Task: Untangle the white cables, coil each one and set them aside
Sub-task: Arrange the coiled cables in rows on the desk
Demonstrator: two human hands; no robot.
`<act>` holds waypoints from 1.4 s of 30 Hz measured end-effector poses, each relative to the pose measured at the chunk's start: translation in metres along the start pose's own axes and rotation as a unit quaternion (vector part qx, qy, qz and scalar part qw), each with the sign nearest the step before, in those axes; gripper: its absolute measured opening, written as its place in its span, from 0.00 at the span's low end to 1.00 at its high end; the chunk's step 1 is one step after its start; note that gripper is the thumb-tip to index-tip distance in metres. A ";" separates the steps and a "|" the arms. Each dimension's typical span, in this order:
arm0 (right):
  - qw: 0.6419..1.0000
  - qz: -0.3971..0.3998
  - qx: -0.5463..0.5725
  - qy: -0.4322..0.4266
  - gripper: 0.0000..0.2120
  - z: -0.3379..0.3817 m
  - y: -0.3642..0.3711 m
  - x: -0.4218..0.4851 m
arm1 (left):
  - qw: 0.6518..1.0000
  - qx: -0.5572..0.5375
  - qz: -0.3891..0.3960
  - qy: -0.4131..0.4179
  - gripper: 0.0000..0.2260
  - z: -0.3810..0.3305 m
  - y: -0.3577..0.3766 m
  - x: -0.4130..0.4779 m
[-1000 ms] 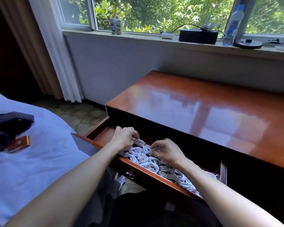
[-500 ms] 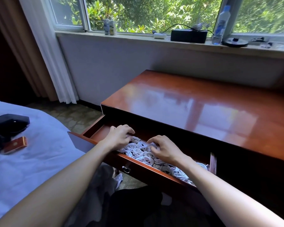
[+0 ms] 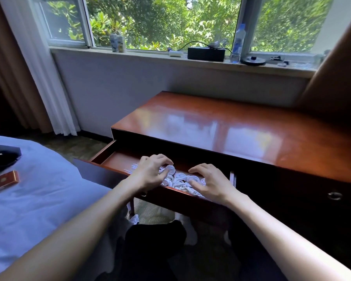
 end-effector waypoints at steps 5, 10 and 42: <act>1.000 -0.014 -0.023 0.008 0.34 -0.001 -0.009 -0.040 | 0.999 -0.008 0.017 0.046 0.19 -0.034 0.011 -0.019; 0.999 -0.027 -0.037 0.011 0.35 -0.009 -0.014 -0.070 | 0.994 0.007 0.078 0.072 0.31 -0.056 0.023 -0.045; 0.977 -0.062 -0.196 0.052 0.51 -0.094 -0.054 -0.005 | 0.975 0.168 0.127 0.067 0.48 -0.062 0.059 0.083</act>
Point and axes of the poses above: each hand's wrist, its own x-axis towards the middle knuckle, its own y-axis out of the palm, z = x × y, the point moved 7 cm from there along x, towards the middle knuckle
